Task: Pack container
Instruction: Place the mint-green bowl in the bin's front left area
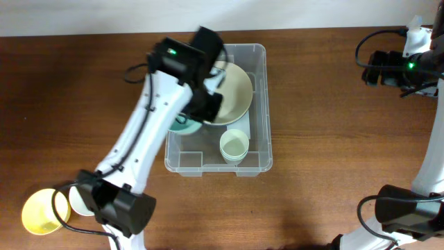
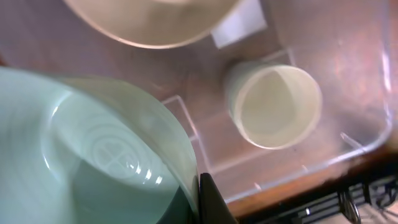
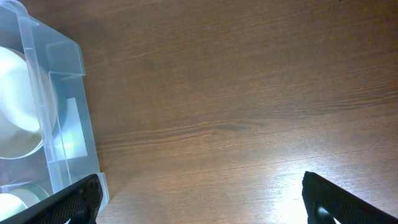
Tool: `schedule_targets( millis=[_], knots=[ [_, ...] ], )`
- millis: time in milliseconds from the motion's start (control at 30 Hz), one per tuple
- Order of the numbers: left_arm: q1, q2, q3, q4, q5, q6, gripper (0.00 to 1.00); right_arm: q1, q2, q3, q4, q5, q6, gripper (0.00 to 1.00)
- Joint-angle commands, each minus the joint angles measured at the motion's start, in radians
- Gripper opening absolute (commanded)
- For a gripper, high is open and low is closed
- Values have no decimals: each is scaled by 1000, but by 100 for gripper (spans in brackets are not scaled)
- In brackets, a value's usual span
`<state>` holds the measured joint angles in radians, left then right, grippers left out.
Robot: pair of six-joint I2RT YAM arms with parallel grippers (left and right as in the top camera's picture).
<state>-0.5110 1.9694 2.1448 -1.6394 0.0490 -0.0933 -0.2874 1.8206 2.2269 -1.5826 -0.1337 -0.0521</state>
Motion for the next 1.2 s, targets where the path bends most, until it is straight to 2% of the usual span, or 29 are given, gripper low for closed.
schedule_targets(
  millis=[0,400,567,600,633,667,733,1000,1167],
  knots=[
    [-39,-15,-28,0,-18,0,1,-1,9,-2,0,-14,8,98],
    [-59,-15,-325,142,7,-14,1,-1,9,-2,-1,-14,8,98],
    [-59,-15,-361,167,19,-14,1,-1,9,-2,-1,-14,8,98],
    [-59,-15,-361,168,19,-14,5,-1,9,-2,-1,-14,8,98],
    [-59,-15,-361,170,19,-14,20,-1,9,-2,-1,-14,8,98],
    [-59,-15,-361,171,19,-14,29,-1,9,-2,-1,-14,8,98],
    [-58,-15,-361,171,19,-14,36,-1,9,-2,-1,-14,8,98],
    [-34,-51,-264,123,-22,-14,39,-1,9,-2,-1,-14,8,98],
    [63,-163,-140,79,-76,-34,38,-1,9,-2,-1,-14,8,98]
  ],
)
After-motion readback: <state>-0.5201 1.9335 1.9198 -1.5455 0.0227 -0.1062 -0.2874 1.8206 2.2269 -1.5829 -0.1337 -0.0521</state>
